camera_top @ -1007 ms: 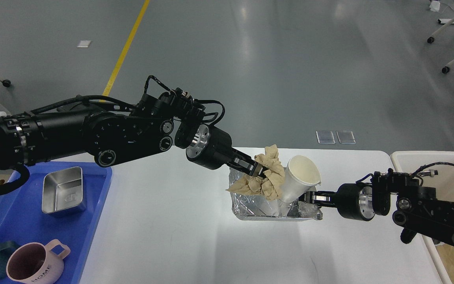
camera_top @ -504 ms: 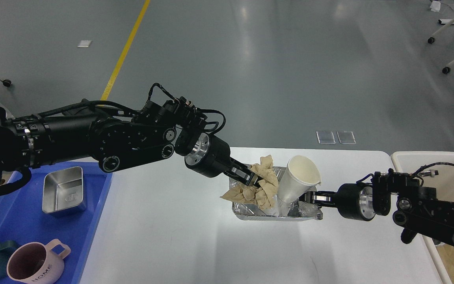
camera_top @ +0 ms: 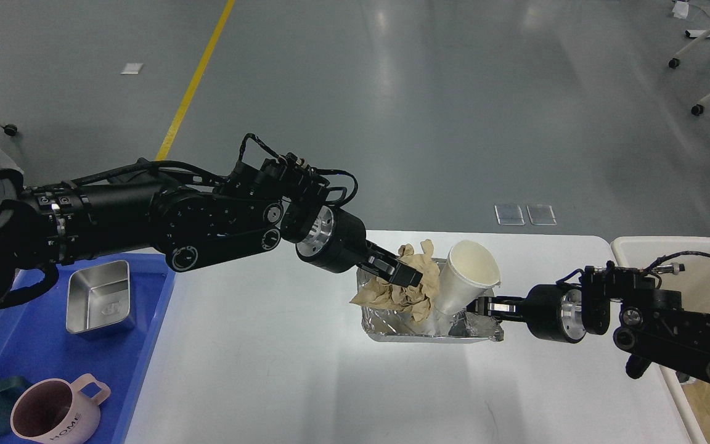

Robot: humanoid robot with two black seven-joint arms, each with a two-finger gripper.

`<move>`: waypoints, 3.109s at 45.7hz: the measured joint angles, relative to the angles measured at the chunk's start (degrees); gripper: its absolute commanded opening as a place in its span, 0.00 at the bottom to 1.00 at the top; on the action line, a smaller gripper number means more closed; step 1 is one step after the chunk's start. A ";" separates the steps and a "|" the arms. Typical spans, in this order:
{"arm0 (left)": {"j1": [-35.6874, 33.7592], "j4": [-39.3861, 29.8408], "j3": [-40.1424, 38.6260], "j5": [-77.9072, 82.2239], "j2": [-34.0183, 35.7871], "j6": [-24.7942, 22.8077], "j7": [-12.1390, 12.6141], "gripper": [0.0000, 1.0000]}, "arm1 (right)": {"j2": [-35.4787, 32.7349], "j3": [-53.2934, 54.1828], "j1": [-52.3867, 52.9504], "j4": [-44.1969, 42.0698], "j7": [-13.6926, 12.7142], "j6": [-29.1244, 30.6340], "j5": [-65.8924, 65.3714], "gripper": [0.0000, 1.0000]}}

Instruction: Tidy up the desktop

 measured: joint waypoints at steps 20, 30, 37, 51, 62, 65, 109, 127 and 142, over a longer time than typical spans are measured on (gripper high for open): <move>-1.20 -0.24 -0.21 -0.28 0.79 0.61 -0.68 0.84 | -0.89 0.00 -0.08 0.12 0.00 0.00 0.02 0.00; -3.32 0.07 -7.07 -8.92 5.35 1.07 -1.10 0.85 | -1.15 0.00 -0.07 0.03 0.00 0.08 0.02 0.00; -2.55 4.11 -12.40 -16.35 10.49 5.09 -0.86 0.87 | -1.88 0.04 -0.36 -0.37 -0.14 -1.10 0.56 0.00; 8.92 6.87 -20.73 -28.98 19.00 22.13 -0.09 0.87 | -4.81 3.35 -2.15 -5.66 -1.87 -4.40 9.98 0.00; 22.59 7.02 -33.74 -33.02 19.09 32.76 -1.12 0.87 | -5.95 8.42 -7.84 -12.63 -3.81 -8.56 19.51 0.00; 25.36 7.54 -37.31 -34.23 18.97 33.43 -1.48 0.87 | -6.08 9.96 -10.22 -14.89 -4.15 -9.84 22.89 0.00; 34.02 13.98 -53.89 -49.59 14.25 33.05 -10.60 0.95 | -7.06 21.21 -31.86 -39.69 -4.61 -13.71 44.84 0.00; 35.97 14.24 -59.35 -51.50 11.70 32.82 -10.35 0.95 | -0.50 24.84 -31.40 -49.81 -4.20 -20.35 44.88 1.00; 36.31 14.88 -61.76 -52.03 11.11 32.78 -10.30 0.95 | 4.48 34.09 -30.57 -52.73 -4.11 -20.83 44.89 1.00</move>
